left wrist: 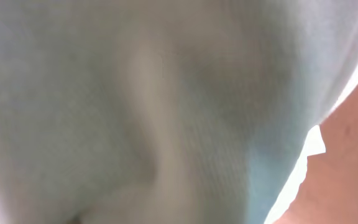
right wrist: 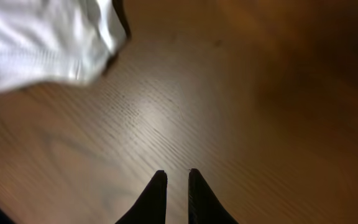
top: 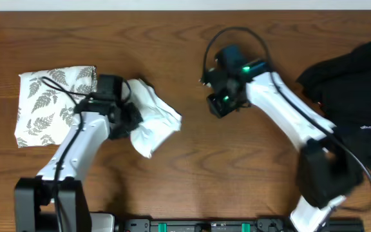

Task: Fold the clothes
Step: 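Carry the white bundle leftward with the left gripper onto the fern cloth, then press the white bundle down onto the fern cloth with the left gripper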

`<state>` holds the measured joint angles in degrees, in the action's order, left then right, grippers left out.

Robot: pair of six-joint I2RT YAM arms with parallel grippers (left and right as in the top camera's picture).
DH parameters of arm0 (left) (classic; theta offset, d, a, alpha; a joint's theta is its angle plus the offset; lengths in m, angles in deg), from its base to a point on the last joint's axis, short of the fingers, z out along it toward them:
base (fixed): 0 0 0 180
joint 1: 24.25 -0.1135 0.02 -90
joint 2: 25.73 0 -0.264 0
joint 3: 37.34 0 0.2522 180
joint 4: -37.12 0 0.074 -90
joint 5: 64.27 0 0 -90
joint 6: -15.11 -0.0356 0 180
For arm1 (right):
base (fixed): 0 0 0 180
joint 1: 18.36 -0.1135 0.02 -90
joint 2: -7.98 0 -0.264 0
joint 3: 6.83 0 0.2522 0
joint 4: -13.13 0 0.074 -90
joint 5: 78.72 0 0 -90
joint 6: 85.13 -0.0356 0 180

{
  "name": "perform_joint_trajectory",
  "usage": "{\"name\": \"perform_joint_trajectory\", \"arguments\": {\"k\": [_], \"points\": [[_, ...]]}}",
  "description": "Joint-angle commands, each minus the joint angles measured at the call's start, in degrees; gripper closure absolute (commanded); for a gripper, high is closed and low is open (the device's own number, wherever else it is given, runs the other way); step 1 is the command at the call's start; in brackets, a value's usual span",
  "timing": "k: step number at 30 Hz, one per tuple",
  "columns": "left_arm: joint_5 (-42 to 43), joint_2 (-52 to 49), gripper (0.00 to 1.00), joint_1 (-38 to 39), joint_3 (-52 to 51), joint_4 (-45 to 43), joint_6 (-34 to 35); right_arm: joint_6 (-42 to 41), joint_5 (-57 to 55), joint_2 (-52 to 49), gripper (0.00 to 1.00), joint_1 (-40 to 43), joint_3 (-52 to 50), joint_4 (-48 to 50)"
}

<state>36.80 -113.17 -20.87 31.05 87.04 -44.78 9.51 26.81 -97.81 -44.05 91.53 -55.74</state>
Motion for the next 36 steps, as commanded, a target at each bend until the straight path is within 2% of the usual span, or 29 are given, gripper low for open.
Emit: {"name": "perform_joint_trajectory", "arguments": {"k": [1, 5, 11, 18, 27, 36], "points": [[-6.47, 0.81, 0.94, -2.23, 2.71, 0.70, -2.99, 0.22, -2.51, 4.72, 0.88, 0.85, 0.90, -0.66], [-10.75, 0.81, 0.94, -4.98, 4.48, 1.16, -4.22, 0.17, -2.49, 8.59, 0.88, 1.88, 0.90, -1.49], [-11.78, 0.81, 0.94, -10.56, 6.82, 0.92, -5.55, 0.20, -2.69, 10.45, 0.88, 2.49, 0.90, -2.80], [-11.78, 0.81, 0.94, -15.87, 10.78, 3.48, -10.73, 0.17, -2.69, 10.43, 0.88, 2.49, 0.87, -3.02], [-11.80, 0.74, 0.94, -17.16, 16.74, 12.48, -25.57, 0.17, -2.69, 10.43, 0.88, 2.49, 0.87, -2.99], [-11.76, 0.63, 0.94, -22.12, 20.98, 18.32, -36.39, 0.17, -2.69, 10.43, 0.87, 2.49, 0.87, -3.39]]}}
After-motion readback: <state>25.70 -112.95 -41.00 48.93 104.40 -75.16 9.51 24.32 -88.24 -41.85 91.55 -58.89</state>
